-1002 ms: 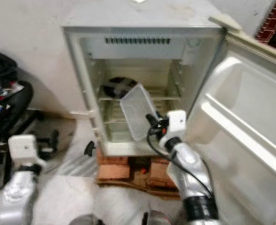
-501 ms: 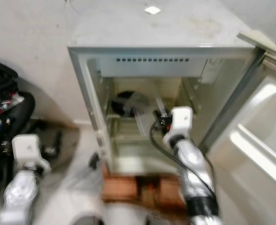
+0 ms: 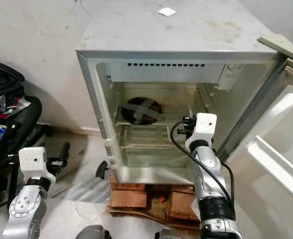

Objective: Restocking fridge

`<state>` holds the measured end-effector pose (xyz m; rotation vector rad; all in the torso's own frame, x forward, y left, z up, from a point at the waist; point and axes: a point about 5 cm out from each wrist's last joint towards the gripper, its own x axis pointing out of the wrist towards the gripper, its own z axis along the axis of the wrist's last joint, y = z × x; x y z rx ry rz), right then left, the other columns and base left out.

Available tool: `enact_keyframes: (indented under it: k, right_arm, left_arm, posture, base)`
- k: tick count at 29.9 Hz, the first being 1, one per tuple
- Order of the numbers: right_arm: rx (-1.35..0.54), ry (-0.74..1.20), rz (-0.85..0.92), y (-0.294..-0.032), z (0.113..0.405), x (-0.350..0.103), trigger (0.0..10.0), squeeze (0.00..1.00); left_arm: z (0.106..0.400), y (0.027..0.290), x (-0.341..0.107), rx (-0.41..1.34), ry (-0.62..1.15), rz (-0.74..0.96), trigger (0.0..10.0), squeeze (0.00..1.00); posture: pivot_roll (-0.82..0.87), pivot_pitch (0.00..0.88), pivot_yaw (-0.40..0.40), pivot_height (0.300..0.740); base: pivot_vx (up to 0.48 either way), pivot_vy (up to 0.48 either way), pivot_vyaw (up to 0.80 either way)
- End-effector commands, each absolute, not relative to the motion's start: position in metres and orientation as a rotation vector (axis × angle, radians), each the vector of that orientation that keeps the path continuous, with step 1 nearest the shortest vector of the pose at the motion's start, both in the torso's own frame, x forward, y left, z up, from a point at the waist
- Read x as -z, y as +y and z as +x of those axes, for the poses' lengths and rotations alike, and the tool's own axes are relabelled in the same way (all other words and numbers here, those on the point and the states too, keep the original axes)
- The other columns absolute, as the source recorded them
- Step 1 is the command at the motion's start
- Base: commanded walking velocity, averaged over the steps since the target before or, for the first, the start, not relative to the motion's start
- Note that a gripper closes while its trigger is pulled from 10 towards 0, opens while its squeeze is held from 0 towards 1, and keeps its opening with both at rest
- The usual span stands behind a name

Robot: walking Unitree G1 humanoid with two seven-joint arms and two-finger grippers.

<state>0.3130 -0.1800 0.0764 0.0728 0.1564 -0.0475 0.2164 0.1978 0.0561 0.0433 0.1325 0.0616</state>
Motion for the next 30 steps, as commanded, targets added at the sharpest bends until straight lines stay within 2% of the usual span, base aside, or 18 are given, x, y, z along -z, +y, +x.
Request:
enact_keyframes:
  k: [1, 7, 18, 30]
  right_arm:
    - [0.076, 0.144, 0.072, -0.180, 0.320, -0.080, 10.0, 0.00]
    - [0.120, 0.148, 0.088, -0.172, 0.338, -0.085, 10.0, 0.00]
    - [0.186, 0.168, 0.142, -0.168, 0.357, -0.089, 10.0, 0.00]
    - [0.211, 0.193, 0.237, -0.160, 0.378, -0.107, 10.0, 0.00]
  left_arm:
    - [0.215, 0.197, -0.058, -0.055, 0.135, 0.058, 10.0, 0.00]
    - [0.203, 0.199, -0.061, -0.067, 0.147, 0.062, 10.0, 0.00]
    - [0.173, 0.201, -0.064, -0.073, 0.202, 0.065, 10.0, 0.00]
    - [0.155, 0.205, -0.077, -0.112, 0.223, 0.076, 10.0, 0.00]
  posture:
    - [0.16, 0.078, 0.007, 0.740]
    - [0.20, 0.121, 0.004, 0.740]
    - [0.26, 0.194, 0.014, 0.740]
    - [0.34, 0.261, -0.008, 0.740]
  base:
    - [0.000, 0.000, 0.00]
    - [0.000, 0.000, 0.00]
    - [0.000, 0.000, 0.00]
    - [0.000, 0.000, 0.00]
